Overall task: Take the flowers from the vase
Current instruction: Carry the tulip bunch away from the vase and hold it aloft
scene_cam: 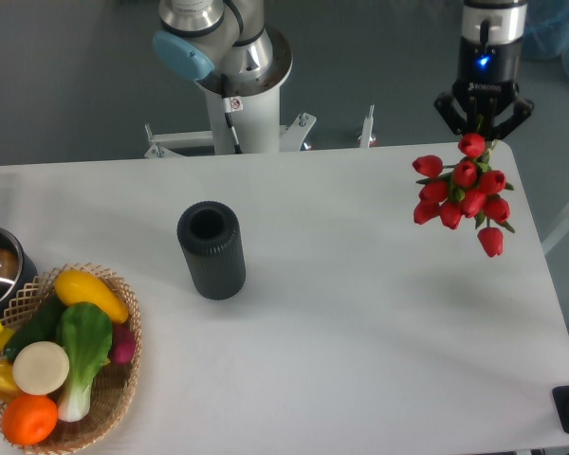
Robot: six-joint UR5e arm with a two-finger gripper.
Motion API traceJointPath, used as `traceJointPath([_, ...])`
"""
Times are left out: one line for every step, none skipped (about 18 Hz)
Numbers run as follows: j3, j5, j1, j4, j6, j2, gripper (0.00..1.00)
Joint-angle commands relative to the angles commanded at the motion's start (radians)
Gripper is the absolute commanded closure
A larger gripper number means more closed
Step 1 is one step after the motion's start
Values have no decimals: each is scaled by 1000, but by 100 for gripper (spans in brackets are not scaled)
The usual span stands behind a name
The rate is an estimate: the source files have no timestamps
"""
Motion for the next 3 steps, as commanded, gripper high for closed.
traceJointPath([2,17,-5,-2,0,-2,100])
traceJointPath([2,40,-6,-11,1,-3,100])
traceJointPath([3,73,-18,-24,0,-5,100])
